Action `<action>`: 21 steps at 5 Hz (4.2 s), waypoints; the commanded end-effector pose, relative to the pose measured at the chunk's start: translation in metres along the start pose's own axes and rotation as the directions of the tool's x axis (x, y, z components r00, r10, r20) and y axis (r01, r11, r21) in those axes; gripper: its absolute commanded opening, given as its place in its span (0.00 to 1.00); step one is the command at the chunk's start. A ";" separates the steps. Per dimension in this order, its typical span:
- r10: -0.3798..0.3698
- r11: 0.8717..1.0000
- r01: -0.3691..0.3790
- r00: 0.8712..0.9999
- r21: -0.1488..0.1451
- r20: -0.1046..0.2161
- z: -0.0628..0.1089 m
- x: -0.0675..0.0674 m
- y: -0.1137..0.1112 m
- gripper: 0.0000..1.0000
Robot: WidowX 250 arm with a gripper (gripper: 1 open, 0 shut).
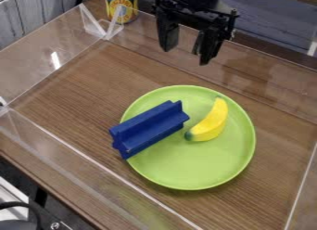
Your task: Put the blue object in the green plate
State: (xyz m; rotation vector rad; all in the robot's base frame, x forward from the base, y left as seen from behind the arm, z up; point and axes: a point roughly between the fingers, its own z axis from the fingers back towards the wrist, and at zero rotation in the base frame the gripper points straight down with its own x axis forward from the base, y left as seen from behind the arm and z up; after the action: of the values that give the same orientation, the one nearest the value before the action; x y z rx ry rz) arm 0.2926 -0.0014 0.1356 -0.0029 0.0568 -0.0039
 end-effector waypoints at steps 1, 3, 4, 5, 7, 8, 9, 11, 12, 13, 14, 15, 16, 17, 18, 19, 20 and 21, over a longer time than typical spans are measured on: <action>-0.009 1.000 0.009 1.000 -0.003 0.001 -0.005 -0.010 0.001 1.00; -0.067 0.998 0.067 0.996 -0.003 0.056 -0.012 -0.040 0.009 1.00; -0.095 0.995 0.095 0.994 -0.001 0.060 -0.015 -0.044 0.013 1.00; -0.125 0.992 0.125 0.991 -0.006 0.056 -0.018 -0.047 0.016 1.00; -0.166 0.986 0.167 0.984 -0.026 0.058 -0.021 -0.053 0.020 1.00; -0.181 0.982 0.184 0.981 -0.041 0.064 -0.024 -0.054 0.022 1.00; -0.192 0.979 0.196 0.979 -0.056 0.072 -0.026 -0.054 0.023 1.00; -0.208 0.974 0.215 0.974 -0.077 0.085 -0.030 -0.053 0.026 1.00; -0.213 0.972 0.221 0.973 -0.086 0.094 -0.032 -0.052 0.028 1.00; -0.217 0.970 0.226 0.971 -0.095 0.099 -0.034 -0.051 0.029 1.00; -0.218 0.968 0.229 0.971 -0.102 0.102 -0.036 -0.051 0.030 1.00; -0.220 0.967 0.231 0.970 -0.110 0.104 -0.037 -0.050 0.031 1.00; -0.218 0.966 0.230 0.970 -0.118 0.108 -0.038 -0.048 0.032 1.00; -0.217 0.965 0.230 0.970 -0.124 0.112 -0.038 -0.046 0.033 1.00; -0.215 0.965 0.230 0.970 -0.130 0.117 -0.039 -0.044 0.034 1.00; -0.213 0.964 0.229 0.969 -0.136 0.122 -0.038 -0.042 0.035 1.00; -0.211 0.964 0.227 0.970 -0.140 0.123 -0.039 -0.040 0.036 1.00; -0.208 0.965 0.224 0.971 -0.138 0.120 -0.045 -0.041 0.036 1.00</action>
State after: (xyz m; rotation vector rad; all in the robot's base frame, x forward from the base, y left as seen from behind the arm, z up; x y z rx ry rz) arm 0.2461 0.0310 0.0877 -0.1710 -0.0256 -0.2269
